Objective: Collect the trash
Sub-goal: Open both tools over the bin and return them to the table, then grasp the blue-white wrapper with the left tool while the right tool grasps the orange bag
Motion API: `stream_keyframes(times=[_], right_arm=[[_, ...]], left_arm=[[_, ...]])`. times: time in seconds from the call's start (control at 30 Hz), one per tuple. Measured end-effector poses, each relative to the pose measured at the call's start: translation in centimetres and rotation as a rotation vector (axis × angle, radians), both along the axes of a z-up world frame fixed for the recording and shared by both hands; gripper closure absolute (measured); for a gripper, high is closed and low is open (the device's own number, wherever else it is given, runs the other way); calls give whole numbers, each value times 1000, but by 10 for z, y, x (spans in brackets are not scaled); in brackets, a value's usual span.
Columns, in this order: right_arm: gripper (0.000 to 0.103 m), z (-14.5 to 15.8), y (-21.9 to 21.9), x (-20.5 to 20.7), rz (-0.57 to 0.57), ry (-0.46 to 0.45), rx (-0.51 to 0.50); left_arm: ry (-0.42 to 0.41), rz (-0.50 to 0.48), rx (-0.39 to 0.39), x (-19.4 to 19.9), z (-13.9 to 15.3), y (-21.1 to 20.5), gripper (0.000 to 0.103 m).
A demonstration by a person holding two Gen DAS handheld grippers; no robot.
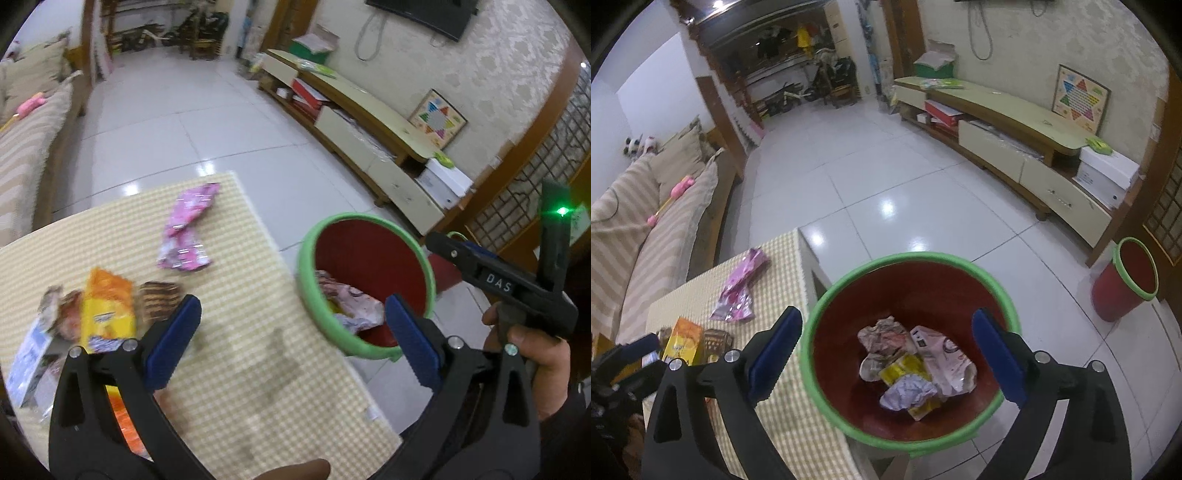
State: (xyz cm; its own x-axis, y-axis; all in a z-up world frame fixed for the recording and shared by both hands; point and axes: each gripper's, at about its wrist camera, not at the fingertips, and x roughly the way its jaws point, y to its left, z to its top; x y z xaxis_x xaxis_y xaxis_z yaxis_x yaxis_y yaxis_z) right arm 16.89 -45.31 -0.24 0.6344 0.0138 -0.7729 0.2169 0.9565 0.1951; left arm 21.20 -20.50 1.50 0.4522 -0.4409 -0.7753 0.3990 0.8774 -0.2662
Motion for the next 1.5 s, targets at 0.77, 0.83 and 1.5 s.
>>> stream_keyframes(times=[0.77,0.83,1.5], right_arm=[[10,-34,180,-17,386,90,16],[10,-38,195,-21,418,99,5],[11,-77,290,-14,606,226,65]], left_arm=[[-40,310,77,-49,-13,198,6],[-23,323,79,-53,-19,212,6],[278,66,134,-117,-99,190,6]])
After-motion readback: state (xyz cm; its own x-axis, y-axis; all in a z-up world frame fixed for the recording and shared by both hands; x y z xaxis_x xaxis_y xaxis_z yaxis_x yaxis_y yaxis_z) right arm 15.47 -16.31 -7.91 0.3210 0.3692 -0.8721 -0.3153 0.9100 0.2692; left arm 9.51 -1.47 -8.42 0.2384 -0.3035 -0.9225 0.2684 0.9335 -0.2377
